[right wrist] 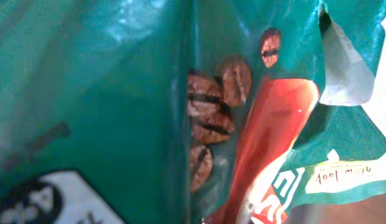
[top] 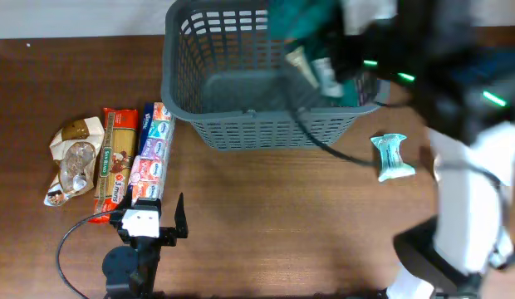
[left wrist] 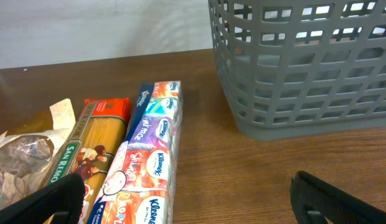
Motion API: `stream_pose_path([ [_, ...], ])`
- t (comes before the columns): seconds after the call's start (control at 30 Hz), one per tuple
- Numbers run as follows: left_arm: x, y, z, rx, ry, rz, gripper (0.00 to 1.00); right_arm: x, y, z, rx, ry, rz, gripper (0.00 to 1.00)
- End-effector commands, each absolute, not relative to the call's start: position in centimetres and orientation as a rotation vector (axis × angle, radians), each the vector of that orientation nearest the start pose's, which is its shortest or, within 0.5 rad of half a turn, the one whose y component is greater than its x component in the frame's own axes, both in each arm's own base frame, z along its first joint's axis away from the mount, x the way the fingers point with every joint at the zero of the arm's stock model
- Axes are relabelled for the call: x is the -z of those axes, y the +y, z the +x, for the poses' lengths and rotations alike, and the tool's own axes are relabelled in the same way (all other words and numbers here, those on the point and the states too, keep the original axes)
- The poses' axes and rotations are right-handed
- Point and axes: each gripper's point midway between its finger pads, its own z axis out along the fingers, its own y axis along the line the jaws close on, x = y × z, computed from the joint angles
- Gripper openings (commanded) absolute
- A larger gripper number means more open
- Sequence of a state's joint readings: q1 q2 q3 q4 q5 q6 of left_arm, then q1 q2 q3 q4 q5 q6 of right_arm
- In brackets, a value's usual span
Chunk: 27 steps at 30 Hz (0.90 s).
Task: Pack container
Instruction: 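Carry the Nescafe bag over the basket and release it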
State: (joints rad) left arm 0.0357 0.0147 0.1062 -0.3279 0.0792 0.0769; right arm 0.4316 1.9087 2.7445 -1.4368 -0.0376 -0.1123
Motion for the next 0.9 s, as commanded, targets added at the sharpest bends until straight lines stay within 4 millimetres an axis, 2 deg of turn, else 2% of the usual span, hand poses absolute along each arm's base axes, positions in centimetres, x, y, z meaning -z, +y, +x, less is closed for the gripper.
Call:
stream_pose_path([
  [0.0,-14.2,-0.7,23.3,0.010,1.798,0.090,0.99,-41.1,20.0,41.3,-0.168,2.160,-0.631,0.04],
  [0.1,-14.2,-0.7,23.3,0.010,1.798,0.090,0.99,-37.4,21.3,42.9,-0.164,2.237,-0.666,0.04],
  [0.2,-14.2,-0.7,23.3,0.010,1.798,0.090,0.99,-34.6,22.2,43.5,-0.156,2.301,-0.699,0.04],
  [0.37,-14.2,-0.7,23.3,0.010,1.798,0.090,0.99,-31.2,23.3,44.6,-0.148,2.369,-0.732,0.03],
  [0.57,-14.2,-0.7,23.3,0.010,1.798,0.090,0.99,-26.2,23.9,45.7,-0.126,2.475,-0.766,0.04],
  [0.7,-14.2,-0.7,23.3,0.010,1.798,0.090,0.99,-24.0,24.1,46.2,-0.116,2.512,-0.777,0.04],
  [0.77,-14.2,-0.7,23.3,0.010,1.798,0.090,0.99,-23.9,24.0,46.2,-0.110,2.516,-0.777,0.17],
  [0.83,-14.2,-0.7,23.3,0.010,1.798,0.090,0.99,-24.7,23.9,46.0,-0.112,2.500,-0.771,0.27],
  [0.87,-14.2,-0.7,23.3,0.010,1.798,0.090,0.99,-25.3,23.8,46.0,-0.113,2.487,-0.766,0.40],
])
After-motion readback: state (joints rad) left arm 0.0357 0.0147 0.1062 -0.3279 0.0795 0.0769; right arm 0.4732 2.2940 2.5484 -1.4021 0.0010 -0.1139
